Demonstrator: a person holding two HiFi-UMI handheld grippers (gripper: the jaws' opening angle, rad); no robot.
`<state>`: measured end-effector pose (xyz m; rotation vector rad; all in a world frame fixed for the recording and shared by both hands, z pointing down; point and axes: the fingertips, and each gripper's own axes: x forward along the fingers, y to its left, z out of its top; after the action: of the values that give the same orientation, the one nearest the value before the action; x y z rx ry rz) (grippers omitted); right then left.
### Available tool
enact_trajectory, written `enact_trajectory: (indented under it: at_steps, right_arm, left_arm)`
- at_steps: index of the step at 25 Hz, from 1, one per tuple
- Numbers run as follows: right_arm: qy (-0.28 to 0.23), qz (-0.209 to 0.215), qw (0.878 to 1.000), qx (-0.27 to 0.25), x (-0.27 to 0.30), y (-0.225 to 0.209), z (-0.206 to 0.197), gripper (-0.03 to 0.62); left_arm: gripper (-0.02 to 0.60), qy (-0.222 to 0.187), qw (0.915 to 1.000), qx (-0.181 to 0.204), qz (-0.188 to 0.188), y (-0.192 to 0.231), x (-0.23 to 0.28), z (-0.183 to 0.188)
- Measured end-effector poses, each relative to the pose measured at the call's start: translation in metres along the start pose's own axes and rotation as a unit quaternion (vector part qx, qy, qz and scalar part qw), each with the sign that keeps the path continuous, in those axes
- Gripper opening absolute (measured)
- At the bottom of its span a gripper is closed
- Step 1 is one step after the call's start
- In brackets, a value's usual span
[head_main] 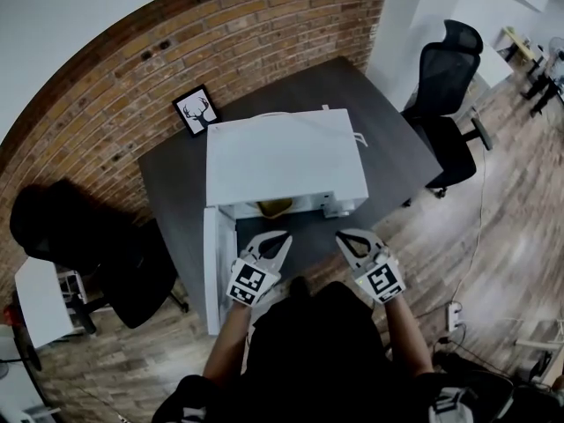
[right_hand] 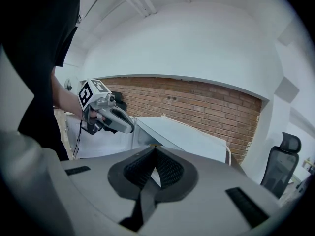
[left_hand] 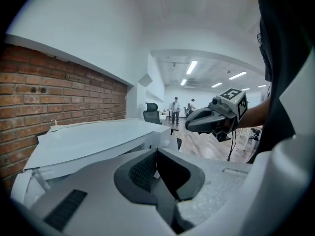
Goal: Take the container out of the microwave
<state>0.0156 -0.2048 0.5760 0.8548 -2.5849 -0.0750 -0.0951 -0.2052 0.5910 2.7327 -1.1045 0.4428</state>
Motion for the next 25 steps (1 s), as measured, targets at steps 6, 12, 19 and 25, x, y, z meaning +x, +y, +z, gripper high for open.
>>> enact_trajectory:
  at_steps: [6, 12, 19, 25]
  right_arm:
    - [0.003, -0.008, 1.0, 0.009, 0.004, 0.0, 0.002, -0.002]
    - [0.008, 0.001, 1.0, 0.006, 0.011, 0.003, 0.002, -0.002]
    - [0.019, 0.002, 1.0, -0.001, 0.009, -0.002, -0.002, -0.002]
    - [0.03, 0.0, 1.0, 0.006, 0.004, -0.002, -0.013, -0.002]
  left_arm:
    - [0.003, 0.022, 0.9995, 0.019, -0.009, 0.006, 0.009, -0.012]
    - [0.003, 0.059, 0.9971, 0.048, -0.006, 0.017, 0.016, -0.034]
    - [0.003, 0.094, 0.9937, 0.06, -0.011, 0.026, 0.034, -0.061]
    - [0.003, 0.117, 0.9894, 0.083, -0.022, 0.035, 0.047, -0.077]
